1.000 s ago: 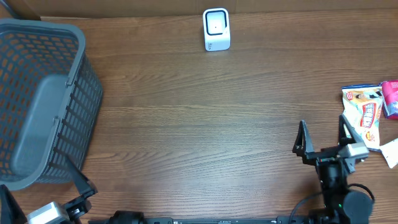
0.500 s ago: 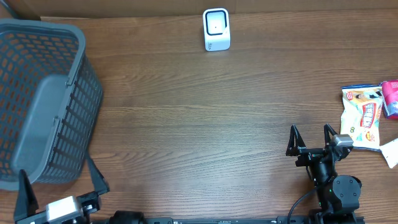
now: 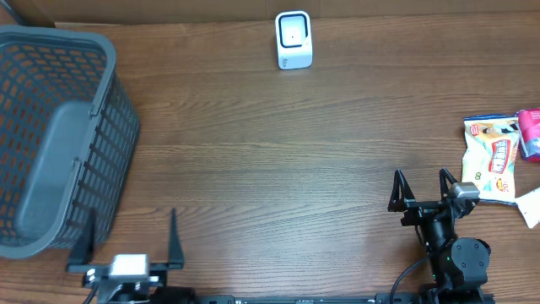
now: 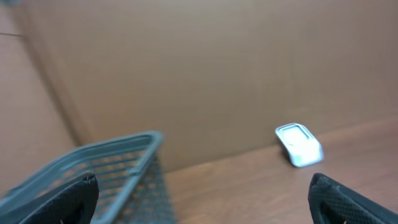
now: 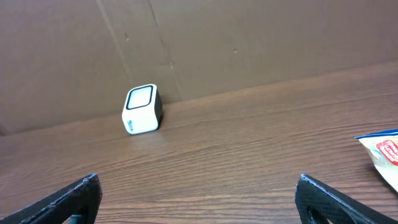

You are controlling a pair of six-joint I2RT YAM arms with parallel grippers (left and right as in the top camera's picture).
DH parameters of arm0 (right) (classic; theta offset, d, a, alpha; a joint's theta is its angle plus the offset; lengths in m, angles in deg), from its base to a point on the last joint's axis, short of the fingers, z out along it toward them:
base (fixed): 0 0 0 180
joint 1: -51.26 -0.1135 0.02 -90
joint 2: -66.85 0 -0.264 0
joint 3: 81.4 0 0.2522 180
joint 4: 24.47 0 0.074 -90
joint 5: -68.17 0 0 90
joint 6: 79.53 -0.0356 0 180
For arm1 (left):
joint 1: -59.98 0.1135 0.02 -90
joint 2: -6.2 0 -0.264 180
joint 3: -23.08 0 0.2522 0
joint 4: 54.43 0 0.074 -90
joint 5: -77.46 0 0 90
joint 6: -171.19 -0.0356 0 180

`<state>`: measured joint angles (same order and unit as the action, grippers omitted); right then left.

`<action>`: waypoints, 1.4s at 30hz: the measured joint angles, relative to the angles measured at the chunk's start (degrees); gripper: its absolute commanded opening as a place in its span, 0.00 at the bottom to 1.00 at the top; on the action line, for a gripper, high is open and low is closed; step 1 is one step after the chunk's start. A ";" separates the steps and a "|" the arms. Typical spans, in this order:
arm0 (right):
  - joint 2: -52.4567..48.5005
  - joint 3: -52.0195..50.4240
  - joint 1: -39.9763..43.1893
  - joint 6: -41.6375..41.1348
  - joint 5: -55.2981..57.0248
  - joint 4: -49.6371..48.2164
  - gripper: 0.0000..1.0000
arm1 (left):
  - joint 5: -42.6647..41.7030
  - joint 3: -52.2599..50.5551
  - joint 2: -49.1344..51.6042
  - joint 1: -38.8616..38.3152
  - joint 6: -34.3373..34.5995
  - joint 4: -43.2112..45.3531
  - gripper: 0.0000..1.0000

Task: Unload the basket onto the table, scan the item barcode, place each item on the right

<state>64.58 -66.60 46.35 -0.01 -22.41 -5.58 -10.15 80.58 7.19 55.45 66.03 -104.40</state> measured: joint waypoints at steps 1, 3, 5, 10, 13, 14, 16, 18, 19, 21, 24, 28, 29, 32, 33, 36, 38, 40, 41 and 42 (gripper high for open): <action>0.00 0.00 0.00 0.02 0.00 0.04 1.00 | -1.09 -0.98 -0.02 0.00 0.20 0.59 1.00; 0.00 0.00 0.00 -0.02 0.00 0.00 1.00 | -2.56 -6.10 -0.15 0.00 1.73 6.01 1.00; 0.00 0.00 0.00 0.00 0.00 0.02 1.00 | -2.40 -12.37 -0.39 0.00 3.28 14.23 1.00; 0.00 0.00 0.00 0.00 0.02 0.02 1.00 | -2.43 -30.77 -0.15 0.04 5.27 35.63 1.00; 0.00 0.00 -0.02 -0.04 0.02 0.02 1.00 | -2.43 -39.91 -0.13 1.36 6.73 45.75 0.99; 0.00 0.00 0.00 -0.02 0.00 0.02 1.00 | -2.40 -41.59 -0.15 2.08 7.39 45.81 1.00; 0.00 0.00 0.00 0.00 0.00 0.04 1.00 | -2.38 -43.32 -0.11 3.52 8.07 43.78 0.99; 0.00 0.00 0.00 0.00 0.02 0.02 1.00 | -1.84 -43.28 -0.15 5.18 8.83 41.66 1.00; 0.00 0.00 0.00 0.00 0.02 0.04 1.00 | -1.38 -43.28 -0.26 5.86 9.07 40.44 1.00; 0.00 0.00 0.00 -0.02 0.02 0.04 1.00 | -0.13 -43.28 -0.24 6.99 9.27 36.26 1.00; 0.00 0.00 0.00 0.00 0.02 0.04 1.00 | 1.75 -43.28 -0.22 7.65 9.27 32.04 1.00; 0.00 0.00 0.00 0.02 0.00 0.07 1.00 | 2.80 -43.28 -0.24 7.65 9.27 32.15 1.00; 0.00 0.00 0.00 0.00 0.02 0.02 1.00 | 2.82 -43.28 -0.24 7.65 9.27 32.15 1.00; 0.00 0.00 0.00 0.00 0.02 0.02 1.00 | 2.82 -43.28 -0.24 7.65 9.27 32.15 1.00; 0.00 0.00 0.00 0.00 0.02 0.04 1.00 | 2.82 -43.28 -0.24 7.65 9.27 32.15 1.00; 0.00 0.00 0.00 0.00 0.02 0.07 1.00 | 2.82 -43.28 -0.24 7.65 9.27 32.15 1.00; 0.00 0.00 0.00 0.00 0.00 0.04 1.00 | 2.82 -43.28 -0.24 7.65 9.27 32.17 1.00; 0.00 0.00 0.00 0.00 0.00 0.02 1.00 | 2.82 -43.28 -0.24 7.65 9.27 32.15 1.00; 0.00 0.00 0.00 0.02 0.00 0.04 1.00 | 2.82 -43.28 -0.24 7.65 9.27 32.15 1.00; 0.00 0.00 0.00 -0.02 0.00 0.04 1.00 | 2.82 -43.28 -0.24 7.65 9.27 32.15 1.00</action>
<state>64.58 -66.60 46.35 -0.04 -22.41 -5.54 -7.33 37.31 6.95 63.10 75.30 -72.25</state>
